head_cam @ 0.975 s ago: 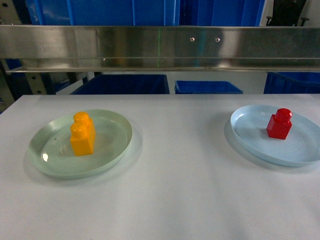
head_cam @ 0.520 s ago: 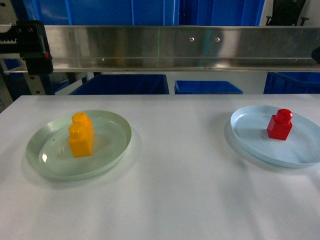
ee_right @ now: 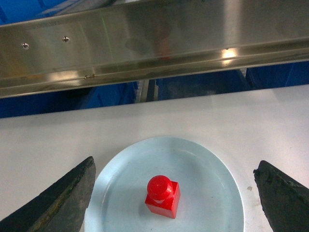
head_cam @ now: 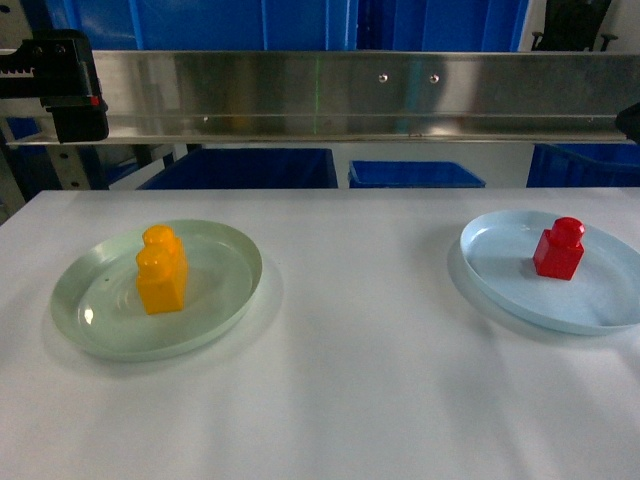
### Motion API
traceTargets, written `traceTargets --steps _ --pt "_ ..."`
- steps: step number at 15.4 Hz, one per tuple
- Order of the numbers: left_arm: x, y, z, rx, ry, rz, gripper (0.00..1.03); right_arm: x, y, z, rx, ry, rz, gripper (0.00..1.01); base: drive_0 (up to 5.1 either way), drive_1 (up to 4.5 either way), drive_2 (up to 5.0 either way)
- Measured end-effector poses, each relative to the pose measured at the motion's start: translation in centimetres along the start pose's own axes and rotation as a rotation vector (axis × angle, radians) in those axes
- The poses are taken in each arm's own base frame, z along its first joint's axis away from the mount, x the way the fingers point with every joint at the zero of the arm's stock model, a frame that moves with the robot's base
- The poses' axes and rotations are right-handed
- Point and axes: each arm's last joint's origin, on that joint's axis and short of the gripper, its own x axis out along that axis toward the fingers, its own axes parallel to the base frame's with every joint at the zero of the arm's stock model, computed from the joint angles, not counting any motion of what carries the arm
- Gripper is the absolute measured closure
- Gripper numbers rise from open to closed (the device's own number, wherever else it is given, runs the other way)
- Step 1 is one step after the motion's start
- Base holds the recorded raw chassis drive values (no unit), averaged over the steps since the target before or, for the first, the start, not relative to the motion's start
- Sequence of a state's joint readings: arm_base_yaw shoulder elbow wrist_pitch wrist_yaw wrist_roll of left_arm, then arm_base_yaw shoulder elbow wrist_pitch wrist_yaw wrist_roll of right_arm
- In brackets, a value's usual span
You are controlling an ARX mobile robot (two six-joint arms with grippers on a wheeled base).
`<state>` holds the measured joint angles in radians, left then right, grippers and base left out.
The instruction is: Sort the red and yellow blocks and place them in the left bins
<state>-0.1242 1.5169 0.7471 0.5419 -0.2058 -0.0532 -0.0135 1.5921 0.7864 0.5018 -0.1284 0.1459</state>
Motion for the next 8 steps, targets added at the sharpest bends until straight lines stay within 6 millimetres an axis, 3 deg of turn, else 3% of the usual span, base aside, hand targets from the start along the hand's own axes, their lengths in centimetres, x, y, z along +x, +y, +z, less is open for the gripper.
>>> traceTargets --steps 6,8 --pt "0.0 0.0 0.0 0.0 0.0 0.0 0.05 6.7 0.2 -2.1 0.025 0.252 0.013 0.03 0.0 0.0 0.0" --pt "0.0 0.0 0.0 0.0 0.001 0.0 0.05 7.7 0.7 -1.8 0.023 0.263 0.002 0.03 0.0 0.0 0.0"
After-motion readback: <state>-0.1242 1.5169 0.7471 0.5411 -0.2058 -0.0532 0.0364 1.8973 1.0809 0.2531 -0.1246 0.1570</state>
